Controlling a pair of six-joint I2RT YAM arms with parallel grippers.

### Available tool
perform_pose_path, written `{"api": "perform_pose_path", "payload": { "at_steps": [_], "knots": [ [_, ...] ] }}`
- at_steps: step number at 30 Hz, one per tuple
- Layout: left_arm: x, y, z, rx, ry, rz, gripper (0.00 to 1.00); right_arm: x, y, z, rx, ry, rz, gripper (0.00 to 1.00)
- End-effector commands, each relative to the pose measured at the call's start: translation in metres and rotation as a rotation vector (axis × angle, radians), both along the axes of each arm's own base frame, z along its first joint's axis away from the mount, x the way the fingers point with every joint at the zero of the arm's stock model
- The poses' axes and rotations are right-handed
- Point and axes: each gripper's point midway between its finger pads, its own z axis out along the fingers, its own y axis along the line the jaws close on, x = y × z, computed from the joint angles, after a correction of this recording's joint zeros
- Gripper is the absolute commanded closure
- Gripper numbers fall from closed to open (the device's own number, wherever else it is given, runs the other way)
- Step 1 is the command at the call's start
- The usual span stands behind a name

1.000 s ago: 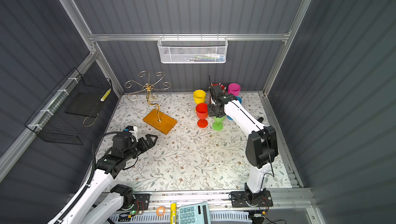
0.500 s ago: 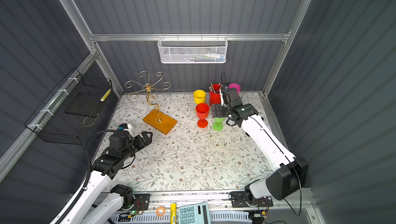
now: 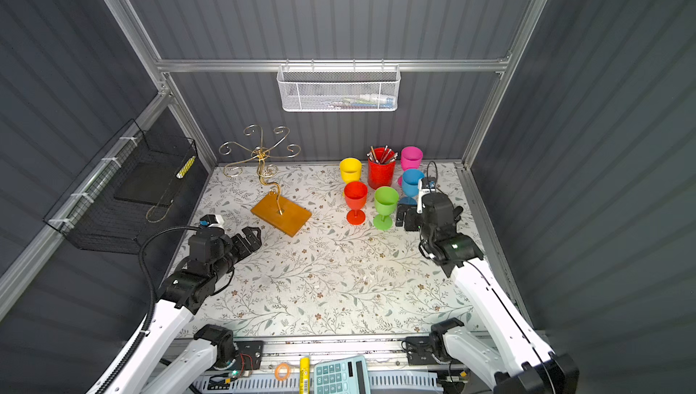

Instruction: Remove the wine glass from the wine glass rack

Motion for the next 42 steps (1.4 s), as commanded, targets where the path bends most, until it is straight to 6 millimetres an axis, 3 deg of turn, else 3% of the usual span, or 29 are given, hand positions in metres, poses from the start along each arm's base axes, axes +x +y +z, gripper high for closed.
{"api": "perform_pose_path", "payload": {
  "at_steps": [1, 9, 14, 22, 29, 35, 42],
  "knots": [
    [-0.001, 0.012, 0.02, 0.048, -0.053, 0.04, 0.0, 0.002, -0.014, 0.012, 0.02, -0.124, -0.056, 0.01],
    [-0.005, 0.04, 0.032, 0.205, -0.123, 0.125, 0.0, -0.002, -0.022, -0.01, 0.023, -0.22, -0.073, 0.01],
    [0.004, 0.053, 0.016, 0.321, -0.144, 0.163, 0.0, 0.004, -0.045, -0.034, 0.012, -0.268, -0.134, 0.01],
    [0.032, 0.052, -0.015, 0.421, -0.128, 0.159, 0.0, 0.001, -0.053, -0.05, 0.006, -0.379, -0.116, 0.01],
    [0.061, 0.07, -0.034, 0.603, -0.087, 0.228, 0.0, 0.003, -0.062, -0.066, -0.035, -0.416, -0.147, 0.01],
    [0.079, 0.084, -0.066, 0.564, -0.043, 0.246, 0.0, 0.013, -0.057, -0.078, -0.041, -0.359, -0.11, 0.01],
    [0.1, 0.065, -0.075, 0.591, -0.119, 0.104, 0.0, 0.009, -0.061, -0.083, -0.068, -0.378, -0.123, 0.01]
  ]
}}
